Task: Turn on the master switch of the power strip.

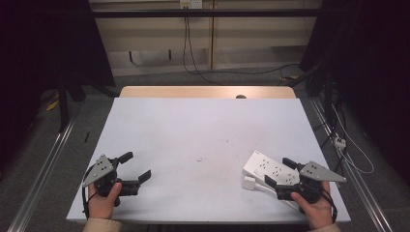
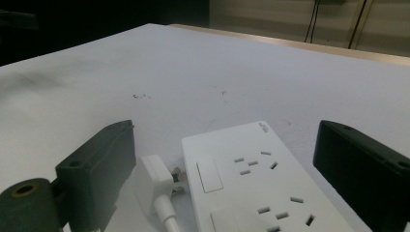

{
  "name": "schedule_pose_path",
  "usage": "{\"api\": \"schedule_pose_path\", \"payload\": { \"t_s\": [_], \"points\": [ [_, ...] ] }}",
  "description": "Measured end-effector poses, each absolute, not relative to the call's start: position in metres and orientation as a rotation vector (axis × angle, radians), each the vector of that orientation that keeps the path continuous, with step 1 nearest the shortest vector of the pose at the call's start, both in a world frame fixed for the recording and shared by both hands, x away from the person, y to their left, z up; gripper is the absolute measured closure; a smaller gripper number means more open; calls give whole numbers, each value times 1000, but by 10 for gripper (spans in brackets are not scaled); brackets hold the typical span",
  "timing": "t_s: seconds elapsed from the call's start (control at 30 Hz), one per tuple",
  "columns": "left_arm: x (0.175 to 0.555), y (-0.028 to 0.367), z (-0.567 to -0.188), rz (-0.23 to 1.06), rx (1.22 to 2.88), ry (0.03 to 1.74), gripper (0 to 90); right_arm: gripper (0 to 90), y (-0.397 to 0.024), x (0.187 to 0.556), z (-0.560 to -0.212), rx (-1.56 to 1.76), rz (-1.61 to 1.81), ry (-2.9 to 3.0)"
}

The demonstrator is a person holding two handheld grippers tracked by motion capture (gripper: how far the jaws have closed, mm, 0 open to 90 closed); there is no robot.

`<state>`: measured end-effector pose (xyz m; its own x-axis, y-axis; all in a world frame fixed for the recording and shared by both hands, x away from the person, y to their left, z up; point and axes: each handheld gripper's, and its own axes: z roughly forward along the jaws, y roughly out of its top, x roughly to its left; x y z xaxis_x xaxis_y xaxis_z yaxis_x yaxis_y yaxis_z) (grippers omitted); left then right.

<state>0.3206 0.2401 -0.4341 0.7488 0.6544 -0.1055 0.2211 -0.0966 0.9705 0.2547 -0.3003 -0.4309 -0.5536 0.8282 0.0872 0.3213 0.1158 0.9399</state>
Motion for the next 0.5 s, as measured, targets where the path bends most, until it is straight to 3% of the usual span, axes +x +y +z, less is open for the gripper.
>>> {"api": "schedule_pose_path", "payload": {
  "t_s": [0.17,0.5],
  "points": [
    [321,240,-434,416,1666,704,35,92,-306,255,-428,1115,1454,1943],
    [320,239,-434,421,1670,698,35,264,-326,254,-423,1099,1454,1992]
  ]
}}
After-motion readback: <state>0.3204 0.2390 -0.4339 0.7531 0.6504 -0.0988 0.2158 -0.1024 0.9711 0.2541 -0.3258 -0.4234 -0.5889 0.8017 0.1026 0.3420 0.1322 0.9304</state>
